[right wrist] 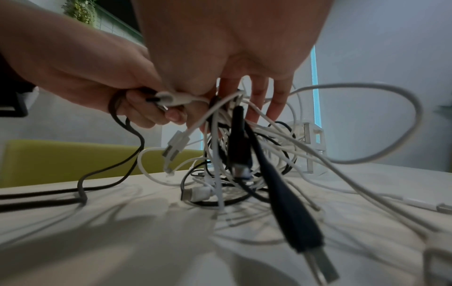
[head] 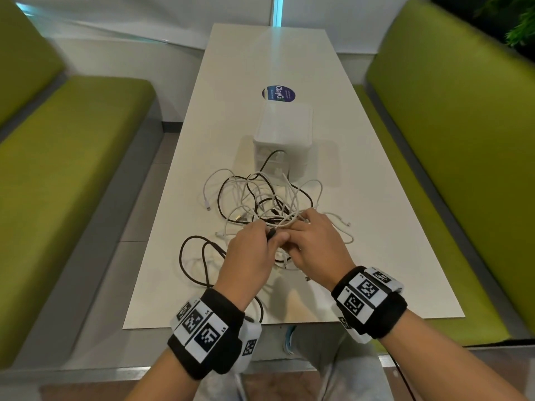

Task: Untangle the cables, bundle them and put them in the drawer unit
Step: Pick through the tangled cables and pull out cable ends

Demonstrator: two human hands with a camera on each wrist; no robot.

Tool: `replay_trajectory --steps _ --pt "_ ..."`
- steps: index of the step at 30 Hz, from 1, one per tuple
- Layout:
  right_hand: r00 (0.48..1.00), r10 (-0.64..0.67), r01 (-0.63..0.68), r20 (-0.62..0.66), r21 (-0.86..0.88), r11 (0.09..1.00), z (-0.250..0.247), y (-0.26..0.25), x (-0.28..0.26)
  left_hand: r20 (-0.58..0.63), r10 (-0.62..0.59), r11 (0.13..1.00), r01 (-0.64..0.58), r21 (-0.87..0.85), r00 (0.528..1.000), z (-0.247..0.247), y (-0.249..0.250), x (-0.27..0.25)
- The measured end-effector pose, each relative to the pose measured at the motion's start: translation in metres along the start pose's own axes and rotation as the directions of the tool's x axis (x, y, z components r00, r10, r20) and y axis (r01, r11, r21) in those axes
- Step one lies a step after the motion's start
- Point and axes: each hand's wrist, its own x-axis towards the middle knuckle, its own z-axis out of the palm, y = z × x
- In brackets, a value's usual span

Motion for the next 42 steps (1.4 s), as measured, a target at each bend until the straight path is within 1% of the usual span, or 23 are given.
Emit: replay_trajectory --steps 2,4,6,8,10,12,14,16,18,22,24,26,27,28,30,31,32,33,34,36,38,40,42 --pt "1.000 -0.004 0.004 -0.001 0.002 1.000 0.002 0.001 -0.001 0.048 0.007 0.996 -0.011 0.086 0.999 0.001 0.000 0.000" --pt "1.000 -0.011 0.011 0.013 0.004 1.000 0.003 0.004 -0.001 0.104 0.048 0.981 -0.066 0.182 0.993 0.002 0.000 -0.003" --pt "0.999 -0.030 0.030 0.019 0.008 1.000 0.006 0.007 -0.002 0.107 0.092 0.978 -0.110 0.179 0.990 -0.001 0.001 -0.007" --pt "0.999 -0.051 0.051 -0.009 0.033 0.998 0.008 0.010 -0.003 0.081 0.132 0.985 -0.140 0.103 0.988 -0.007 0.001 -0.008" --pt "0.997 -0.054 0.058 -0.057 0.063 0.996 0.007 0.009 -0.002 0.040 0.161 0.987 -0.160 -0.026 0.986 -0.014 0.002 -0.008" --pt "0.996 -0.033 0.040 -0.088 0.085 0.996 0.003 0.005 0.002 -0.030 0.185 0.965 -0.188 -0.183 0.982 -0.021 0.001 -0.010" --pt "0.995 0.004 0.010 -0.095 0.147 0.989 -0.001 0.004 0.008 -0.086 0.200 0.922 -0.217 -0.322 0.976 -0.029 0.002 -0.015" --pt "0.998 0.042 -0.031 -0.050 0.214 0.976 -0.005 0.008 0.013 -0.112 0.225 0.875 -0.251 -0.413 0.968 -0.039 0.003 -0.019" --pt "0.997 0.074 -0.070 -0.005 0.237 0.969 -0.008 0.012 0.016 -0.121 0.275 0.845 -0.299 -0.443 0.954 -0.048 0.006 -0.025" --pt "0.986 0.156 -0.166 0.062 0.215 0.962 -0.005 0.016 0.019 -0.112 0.352 0.767 -0.355 -0.534 0.929 -0.058 0.009 -0.043" --pt "0.983 0.156 -0.171 0.093 0.180 0.969 -0.004 0.016 0.019 -0.102 0.376 0.743 -0.366 -0.560 0.921 -0.058 0.007 -0.051" --pt "0.984 0.128 -0.143 0.122 0.123 0.982 -0.004 0.016 0.020 -0.076 0.373 0.746 -0.348 -0.567 0.925 -0.056 0.001 -0.057" --pt "0.987 0.109 -0.121 0.120 0.096 0.988 -0.005 0.015 0.021 -0.032 0.351 0.771 -0.308 -0.557 0.936 -0.054 -0.004 -0.056" --pt "0.991 0.086 -0.093 0.103 0.072 0.993 -0.006 0.015 0.021 0.041 0.303 0.824 -0.240 -0.513 0.952 -0.052 -0.009 -0.052" --pt "0.996 0.039 -0.042 0.075 0.050 0.998 -0.007 0.014 0.016 0.194 0.117 0.954 -0.056 -0.295 0.974 -0.045 -0.021 -0.040" --pt "0.997 0.024 -0.028 0.070 0.049 0.998 -0.007 0.014 0.014 0.211 0.014 0.983 0.025 -0.180 0.977 -0.042 -0.026 -0.033" --pt "0.997 0.018 -0.022 0.076 0.045 0.999 -0.007 0.013 0.011 0.183 -0.055 0.992 0.075 -0.102 0.982 -0.040 -0.030 -0.027" --pt "0.996 0.015 -0.018 0.089 0.041 0.999 -0.008 0.011 0.008 0.137 -0.081 0.993 0.091 -0.072 0.987 -0.038 -0.032 -0.024" --pt "0.995 0.007 -0.012 0.101 0.049 0.999 -0.009 0.008 0.006 0.109 -0.076 0.993 0.084 -0.077 0.991 -0.035 -0.030 -0.020" --pt "0.992 0.001 -0.017 0.128 0.128 0.992 -0.012 0.002 0.004 0.163 -0.039 0.987 0.063 -0.145 0.986 -0.030 -0.018 -0.016" --pt "0.983 0.083 -0.122 0.163 0.250 0.960 -0.015 -0.004 0.003 0.233 0.013 0.987 0.025 -0.161 0.972 -0.023 -0.004 -0.013" --pt "0.967 0.169 -0.227 0.190 0.347 0.910 -0.018 -0.006 -0.001 0.251 0.033 0.989 0.004 -0.146 0.968 -0.013 0.002 -0.007" --pt "0.968 0.177 -0.237 0.180 0.408 0.881 -0.020 -0.004 -0.004 0.250 0.044 0.984 0.000 -0.176 0.967 -0.004 0.004 -0.001"
